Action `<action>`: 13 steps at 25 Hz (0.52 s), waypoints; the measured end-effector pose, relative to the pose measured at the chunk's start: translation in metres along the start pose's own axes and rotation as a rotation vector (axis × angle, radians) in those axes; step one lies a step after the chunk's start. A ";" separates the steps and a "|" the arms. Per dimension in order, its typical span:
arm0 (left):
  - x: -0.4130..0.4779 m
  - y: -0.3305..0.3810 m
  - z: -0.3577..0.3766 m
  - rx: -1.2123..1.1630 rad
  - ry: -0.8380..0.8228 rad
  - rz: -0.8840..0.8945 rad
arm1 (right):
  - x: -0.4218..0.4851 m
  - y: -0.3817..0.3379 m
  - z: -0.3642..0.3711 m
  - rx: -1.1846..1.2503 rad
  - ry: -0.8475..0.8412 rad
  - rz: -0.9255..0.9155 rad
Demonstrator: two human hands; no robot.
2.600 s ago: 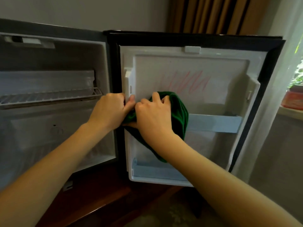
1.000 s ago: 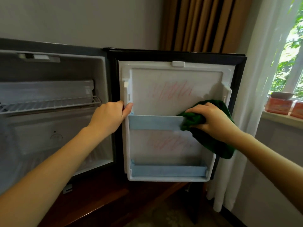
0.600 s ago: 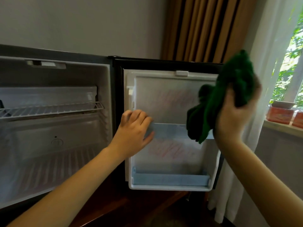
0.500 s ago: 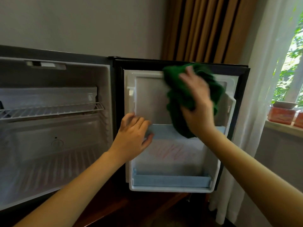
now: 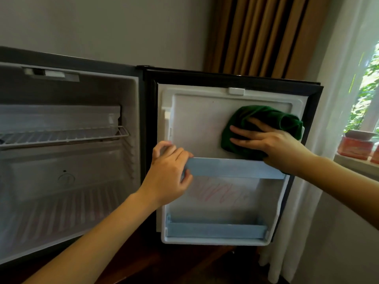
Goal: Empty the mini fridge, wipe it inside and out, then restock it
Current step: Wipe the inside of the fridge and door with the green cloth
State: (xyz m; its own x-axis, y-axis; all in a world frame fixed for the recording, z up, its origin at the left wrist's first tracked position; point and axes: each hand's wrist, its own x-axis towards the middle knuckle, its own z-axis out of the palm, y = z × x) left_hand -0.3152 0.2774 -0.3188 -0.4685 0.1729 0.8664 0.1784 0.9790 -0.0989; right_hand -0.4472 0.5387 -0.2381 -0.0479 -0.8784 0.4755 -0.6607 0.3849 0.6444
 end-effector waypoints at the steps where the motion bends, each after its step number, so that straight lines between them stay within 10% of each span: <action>1: 0.000 0.000 0.002 -0.023 0.012 -0.009 | 0.010 -0.004 -0.001 0.012 0.003 -0.006; 8: 0.000 0.005 0.005 -0.080 0.074 -0.092 | 0.113 -0.064 0.003 0.128 0.160 -0.228; 13: -0.005 0.001 -0.003 -0.088 0.099 -0.098 | 0.063 -0.049 -0.003 0.176 0.235 0.103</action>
State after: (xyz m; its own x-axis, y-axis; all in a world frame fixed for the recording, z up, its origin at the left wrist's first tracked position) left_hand -0.3103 0.2776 -0.3215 -0.4005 0.0617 0.9142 0.2132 0.9766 0.0275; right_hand -0.4156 0.4648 -0.2380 0.0396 -0.7398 0.6716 -0.7819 0.3955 0.4818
